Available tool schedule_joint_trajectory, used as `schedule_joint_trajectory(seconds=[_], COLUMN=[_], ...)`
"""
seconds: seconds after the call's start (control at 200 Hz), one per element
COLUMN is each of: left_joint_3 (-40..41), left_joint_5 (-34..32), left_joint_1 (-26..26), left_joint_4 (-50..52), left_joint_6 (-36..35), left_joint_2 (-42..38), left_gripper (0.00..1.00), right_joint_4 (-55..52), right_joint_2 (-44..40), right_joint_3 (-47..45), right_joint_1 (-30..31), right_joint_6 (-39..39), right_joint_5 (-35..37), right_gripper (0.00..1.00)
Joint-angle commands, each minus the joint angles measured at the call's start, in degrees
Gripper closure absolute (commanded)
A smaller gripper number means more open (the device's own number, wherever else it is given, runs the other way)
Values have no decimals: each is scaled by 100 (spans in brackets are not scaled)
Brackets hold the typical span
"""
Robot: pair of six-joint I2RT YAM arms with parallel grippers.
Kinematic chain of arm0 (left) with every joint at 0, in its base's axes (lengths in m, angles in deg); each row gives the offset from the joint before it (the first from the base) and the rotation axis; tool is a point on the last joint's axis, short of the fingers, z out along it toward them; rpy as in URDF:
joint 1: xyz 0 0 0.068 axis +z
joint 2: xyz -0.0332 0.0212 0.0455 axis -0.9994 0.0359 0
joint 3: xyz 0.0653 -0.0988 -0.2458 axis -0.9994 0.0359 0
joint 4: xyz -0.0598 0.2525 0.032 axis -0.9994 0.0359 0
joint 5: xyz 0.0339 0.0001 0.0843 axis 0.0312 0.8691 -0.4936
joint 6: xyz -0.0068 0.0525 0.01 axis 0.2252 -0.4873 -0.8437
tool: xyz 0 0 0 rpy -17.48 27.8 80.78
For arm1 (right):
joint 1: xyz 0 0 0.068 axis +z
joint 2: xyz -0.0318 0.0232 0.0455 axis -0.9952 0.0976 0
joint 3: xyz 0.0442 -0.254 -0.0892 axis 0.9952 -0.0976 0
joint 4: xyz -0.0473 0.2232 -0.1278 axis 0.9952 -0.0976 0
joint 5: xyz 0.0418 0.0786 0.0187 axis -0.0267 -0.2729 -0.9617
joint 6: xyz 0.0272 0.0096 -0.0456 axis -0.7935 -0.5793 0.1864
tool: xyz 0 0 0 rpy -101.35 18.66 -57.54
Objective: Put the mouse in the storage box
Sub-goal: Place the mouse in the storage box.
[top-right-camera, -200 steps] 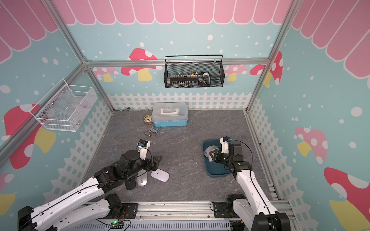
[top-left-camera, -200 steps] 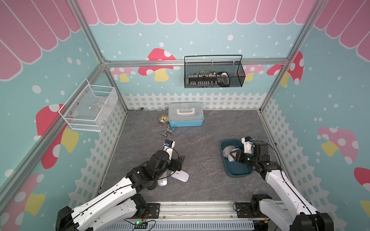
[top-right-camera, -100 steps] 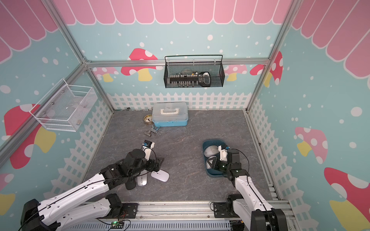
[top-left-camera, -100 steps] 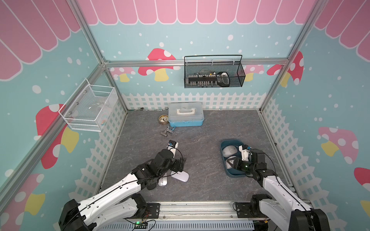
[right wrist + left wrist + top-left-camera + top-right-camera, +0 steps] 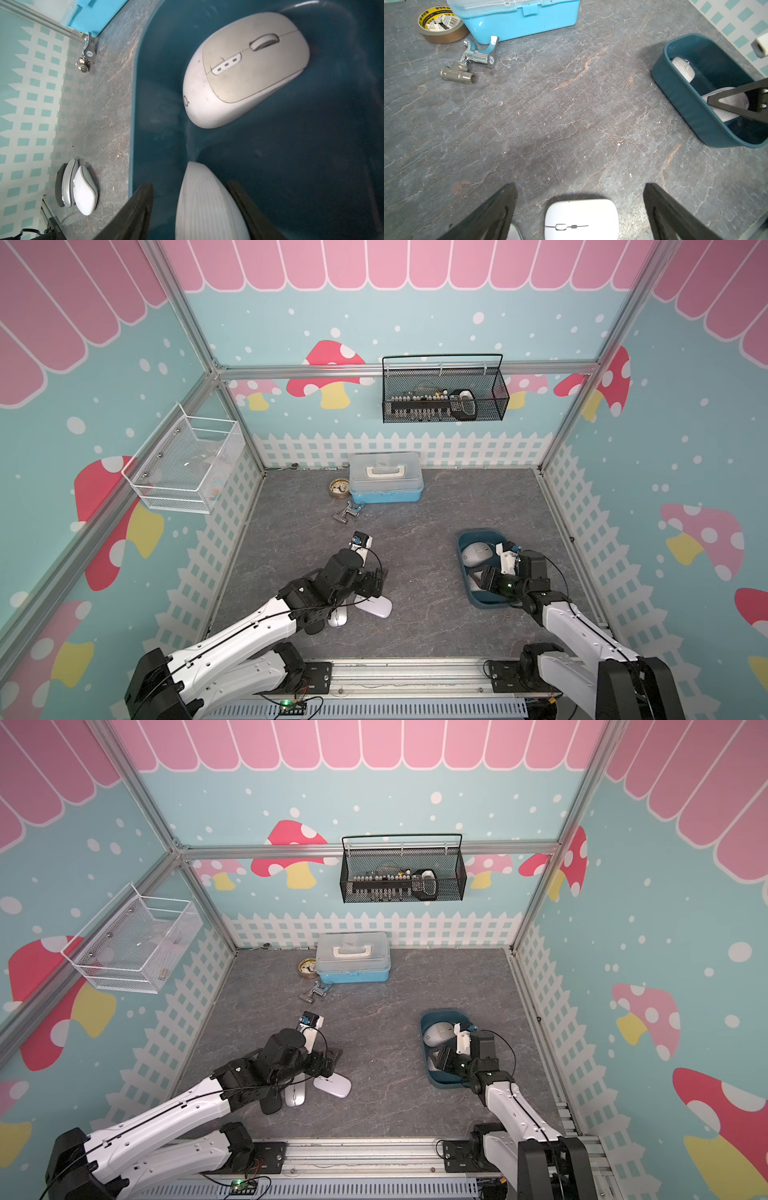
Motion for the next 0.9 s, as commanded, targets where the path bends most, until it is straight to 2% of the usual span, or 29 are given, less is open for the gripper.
schedule_joint_trajectory(seconds=[0.0, 0.07, 0.3, 0.38, 0.55, 0.716, 0.896], left_joint_3=[-157, -151, -129, -228, 255, 764, 881], left_joint_5=[43, 18, -364, -508, 530, 962, 1234], left_joint_1=[-14, -14, 73, 161, 583, 669, 682], left_joint_4=[79, 71, 103, 276, 31, 81, 315], left_joint_6=[35, 54, 232, 695, 1859, 2780, 3739], left_joint_2=[14, 15, 74, 104, -170, -641, -504], left_gripper=[1, 1, 1, 1, 1, 2, 15], right_joint_4=[-263, -591, -771, -814, -1055, -1102, -1294], right_joint_2=[46, 50, 70, 86, 258, 191, 174], right_joint_3=[157, 334, 600, 729, 1122, 1388, 1684], right_joint_1=[-8, -5, -8, -10, -1, -3, -1], right_joint_6=[160, 186, 254, 280, 386, 510, 431], right_joint_5=[424, 905, 1212, 1308, 1568, 1632, 1338], right_gripper=[34, 29, 20, 18, 15, 15, 17])
